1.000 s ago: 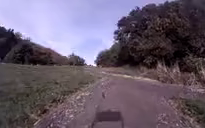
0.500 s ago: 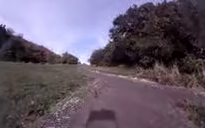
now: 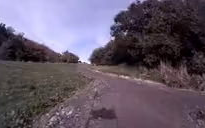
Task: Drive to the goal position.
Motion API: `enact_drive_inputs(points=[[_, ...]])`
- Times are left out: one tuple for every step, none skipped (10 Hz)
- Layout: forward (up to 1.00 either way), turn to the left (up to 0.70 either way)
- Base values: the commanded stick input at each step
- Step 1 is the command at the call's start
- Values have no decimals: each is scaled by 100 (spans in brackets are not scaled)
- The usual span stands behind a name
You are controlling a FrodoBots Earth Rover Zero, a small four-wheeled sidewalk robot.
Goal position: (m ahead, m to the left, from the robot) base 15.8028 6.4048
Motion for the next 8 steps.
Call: enact_drive_inputs(points=[[85,-9],[85,0],[85,0],[85,0],[85,0],[85,0],[85,0],[85,0]])
